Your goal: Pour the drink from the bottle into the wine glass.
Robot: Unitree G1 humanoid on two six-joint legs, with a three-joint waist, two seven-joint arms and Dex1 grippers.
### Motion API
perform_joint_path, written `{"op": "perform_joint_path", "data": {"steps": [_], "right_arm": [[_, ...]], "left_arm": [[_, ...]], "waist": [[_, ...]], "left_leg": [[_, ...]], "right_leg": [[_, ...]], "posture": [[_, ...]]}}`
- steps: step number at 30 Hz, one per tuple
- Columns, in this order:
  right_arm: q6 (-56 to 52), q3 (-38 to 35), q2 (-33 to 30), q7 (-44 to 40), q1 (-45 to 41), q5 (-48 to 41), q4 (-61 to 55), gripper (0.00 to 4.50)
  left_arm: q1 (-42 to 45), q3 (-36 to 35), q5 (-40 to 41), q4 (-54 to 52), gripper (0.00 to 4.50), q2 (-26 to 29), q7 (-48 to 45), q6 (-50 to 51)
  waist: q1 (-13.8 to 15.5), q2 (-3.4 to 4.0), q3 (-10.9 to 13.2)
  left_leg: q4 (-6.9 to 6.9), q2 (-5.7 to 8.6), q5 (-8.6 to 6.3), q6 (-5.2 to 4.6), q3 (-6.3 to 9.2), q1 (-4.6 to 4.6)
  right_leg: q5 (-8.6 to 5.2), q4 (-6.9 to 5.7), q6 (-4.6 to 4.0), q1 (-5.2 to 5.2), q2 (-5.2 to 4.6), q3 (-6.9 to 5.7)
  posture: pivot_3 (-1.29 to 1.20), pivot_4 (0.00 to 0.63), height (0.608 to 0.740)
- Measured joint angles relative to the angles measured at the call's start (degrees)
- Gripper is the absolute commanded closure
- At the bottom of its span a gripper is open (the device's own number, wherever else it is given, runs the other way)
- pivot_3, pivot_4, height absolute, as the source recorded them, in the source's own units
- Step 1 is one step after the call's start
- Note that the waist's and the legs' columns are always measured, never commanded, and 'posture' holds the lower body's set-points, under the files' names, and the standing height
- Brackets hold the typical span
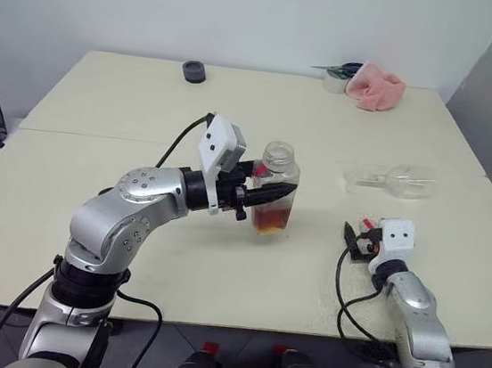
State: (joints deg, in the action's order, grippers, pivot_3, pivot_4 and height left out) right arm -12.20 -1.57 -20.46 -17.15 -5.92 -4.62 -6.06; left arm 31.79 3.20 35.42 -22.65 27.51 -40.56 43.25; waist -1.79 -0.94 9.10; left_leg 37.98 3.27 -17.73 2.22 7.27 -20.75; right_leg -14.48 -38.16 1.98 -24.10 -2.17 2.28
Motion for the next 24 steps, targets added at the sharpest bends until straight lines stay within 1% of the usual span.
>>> {"op": "perform_joint_path", "data": {"steps": [2, 4, 7, 10, 12, 14, 17, 20, 22, 24], "right_arm": [[-1.79, 0.15, -1.55, -3.89, -0.02, -2.83, -4.98, 0.01], [-6.84, 0.76, -3.33, -9.40, -0.38, -9.62, -11.49, 0.01], [-15.39, 1.95, -9.70, -18.31, -5.18, -20.83, -22.22, 0.01], [-23.68, -0.87, -12.10, -19.37, -13.37, -30.39, -26.11, 0.01], [-28.20, -2.59, -13.96, -19.38, -18.32, -35.08, -26.82, 0.01], [-31.06, -2.83, -15.43, -19.81, -20.91, -37.45, -26.82, 0.01], [-34.49, -2.64, -14.45, -18.93, -25.98, -40.32, -25.40, 0.01], [-36.15, -2.69, -11.08, -16.70, -30.59, -42.54, -23.16, 0.01], [-36.41, -2.58, -8.57, -15.26, -32.11, -43.01, -21.08, 0.01], [-36.39, -1.76, -6.96, -14.65, -32.54, -42.99, -19.35, 0.01]], "left_arm": [[0.41, 0.00, -0.69, 0.80, 2.58, -0.23, 0.63, -0.28], [1.25, 0.00, -2.16, 2.15, 2.58, -0.91, 2.06, -1.27], [2.18, -0.01, -4.85, 4.40, 2.58, -1.58, 4.26, -2.66], [2.35, -0.14, -6.65, 6.25, 2.58, -2.15, 5.99, -3.77], [3.33, -0.21, -8.74, 8.47, 2.58, -2.56, 8.25, -4.66], [4.70, -1.25, -11.10, 11.33, 2.58, -2.89, 11.44, -5.87], [7.30, -4.19, -15.77, 16.76, 2.58, -3.69, 18.05, -8.84], [8.84, -6.66, -20.40, 21.67, 2.58, -4.26, 25.22, -12.50], [9.38, -9.19, -22.85, 25.89, 2.58, -4.46, 29.72, -15.37], [9.34, -11.81, -23.50, 28.85, 2.58, -4.51, 31.70, -17.75]], "waist": [[-0.04, 0.00, 0.00], [-0.04, -0.01, 0.00], [-0.03, -0.02, 0.01], [0.07, -0.04, 0.02], [0.24, -0.05, 0.03], [0.35, -0.09, 0.04], [0.26, -0.10, 0.05], [0.26, -0.10, 0.05], [0.28, -0.10, 0.04], [0.31, -0.10, 0.05]], "left_leg": [[0.00, -0.03, 0.00, 0.00, 0.05, 0.00], [0.01, -0.02, 0.00, 0.00, 0.13, -0.02], [0.04, 0.00, 0.00, 0.00, 0.14, -0.03], [0.05, 0.02, 0.00, -0.01, 0.21, -0.07], [0.06, 0.02, 0.00, -0.01, 0.24, -0.08], [0.05, 0.01, 0.00, 0.00, 0.27, -0.10], [0.03, 0.00, 0.00, 0.00, 0.20, -0.12], [0.01, 0.01, 0.00, 0.00, 0.20, -0.12], [0.01, 0.03, 0.00, 0.00, 0.20, -0.15], [0.01, 0.05, 0.00, 0.00, 0.21, -0.19]], "right_leg": [[0.00, 0.00, 0.00, 0.01, 0.00, -0.01], [0.00, 0.02, 0.00, 0.02, 0.00, -0.03], [0.01, 0.07, 0.01, 0.05, -0.01, -0.11], [0.01, 0.07, 0.00, 0.05, -0.03, -0.11], [0.01, 0.09, 0.00, 0.05, -0.05, -0.15], [0.01, 0.12, 0.00, 0.05, -0.06, -0.18], [0.01, 0.09, 0.00, -0.02, -0.09, -0.12], [0.02, 0.10, 0.00, -0.05, -0.11, -0.12], [0.02, 0.10, 0.00, -0.08, -0.14, -0.12], [0.02, 0.10, 0.00, -0.13, -0.17, -0.12]], "posture": [[0.00, 0.150, 0.740], [0.00, 0.150, 0.740], [0.00, 0.150, 0.740], [0.00, 0.150, 0.740], [0.00, 0.150, 0.740], [0.00, 0.150, 0.740], [0.00, 0.150, 0.740], [0.00, 0.150, 0.740], [0.00, 0.150, 0.740], [0.00, 0.150, 0.740]]}}
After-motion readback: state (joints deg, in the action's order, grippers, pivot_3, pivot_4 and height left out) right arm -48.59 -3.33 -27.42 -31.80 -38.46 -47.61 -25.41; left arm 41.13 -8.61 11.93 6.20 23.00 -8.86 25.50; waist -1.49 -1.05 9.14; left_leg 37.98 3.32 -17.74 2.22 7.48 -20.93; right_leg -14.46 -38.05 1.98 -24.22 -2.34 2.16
